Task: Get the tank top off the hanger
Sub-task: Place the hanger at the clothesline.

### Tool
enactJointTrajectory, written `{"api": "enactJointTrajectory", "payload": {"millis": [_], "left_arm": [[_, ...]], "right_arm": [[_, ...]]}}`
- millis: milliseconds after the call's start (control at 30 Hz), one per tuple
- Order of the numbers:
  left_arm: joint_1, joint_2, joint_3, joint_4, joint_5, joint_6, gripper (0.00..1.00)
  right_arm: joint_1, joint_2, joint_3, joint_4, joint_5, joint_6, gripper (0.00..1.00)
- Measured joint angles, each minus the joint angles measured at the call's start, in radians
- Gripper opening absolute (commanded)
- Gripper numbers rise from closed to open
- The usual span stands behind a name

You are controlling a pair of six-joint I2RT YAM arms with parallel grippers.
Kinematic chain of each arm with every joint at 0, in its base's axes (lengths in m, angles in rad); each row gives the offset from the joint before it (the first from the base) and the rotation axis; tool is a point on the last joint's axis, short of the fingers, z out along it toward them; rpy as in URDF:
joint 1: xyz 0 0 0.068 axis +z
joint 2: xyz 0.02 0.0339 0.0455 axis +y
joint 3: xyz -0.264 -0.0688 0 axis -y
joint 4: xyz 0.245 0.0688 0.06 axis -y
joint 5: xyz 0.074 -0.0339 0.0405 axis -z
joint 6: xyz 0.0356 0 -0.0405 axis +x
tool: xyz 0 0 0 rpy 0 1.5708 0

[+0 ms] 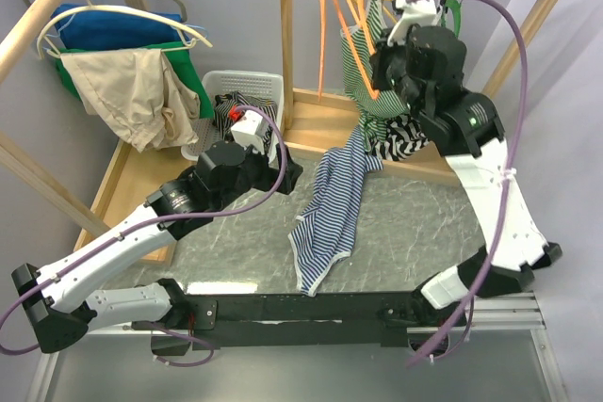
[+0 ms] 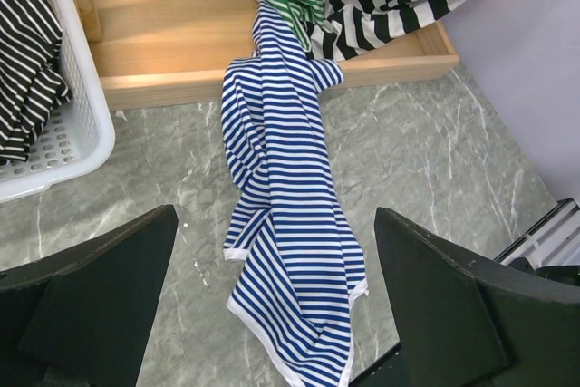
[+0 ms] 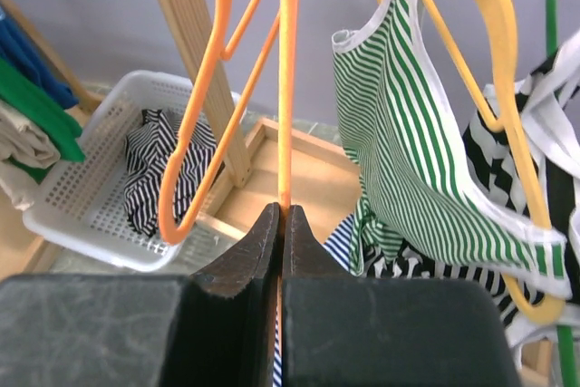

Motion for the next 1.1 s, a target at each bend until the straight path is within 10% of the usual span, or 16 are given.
{"api": "enactJointTrajectory", "payload": {"millis": [667,767,800,833,967,1100], "left_arm": [[0.0,0.012,-0.032,0.007,0.021,-0.005,0.96],[0.0,0.021,-0.032,0.007,0.028,-0.01,0.96],[0.0,0.026,-0.032,0.008,0.032,-0.011,0.96],[0.0,0.029,-0.032,0.009,0.036,-0.014,0.96],[0.0,0.058,-0.032,0.014,0.058,-0.021,0.96],[0.0,0.105,-0.049,0.028,0.081,-0.029,0.96]], "right_arm": [[-0.053,0.131,-0.066,0.062,-0.09,0.026,0.0],[-0.053,0.109,-0.091,0.079,-0.092,0.034,0.35],[-0.053,0.102,-0.095,0.08,-0.093,0.037,0.66],[-0.053,0.093,-0.1,0.079,-0.095,0.041,0.76],[-0.054,0.042,-0.142,0.09,-0.091,0.052,1.0],[-0.055,-0.083,-0.27,0.107,-0.071,0.073,1.0]]}}
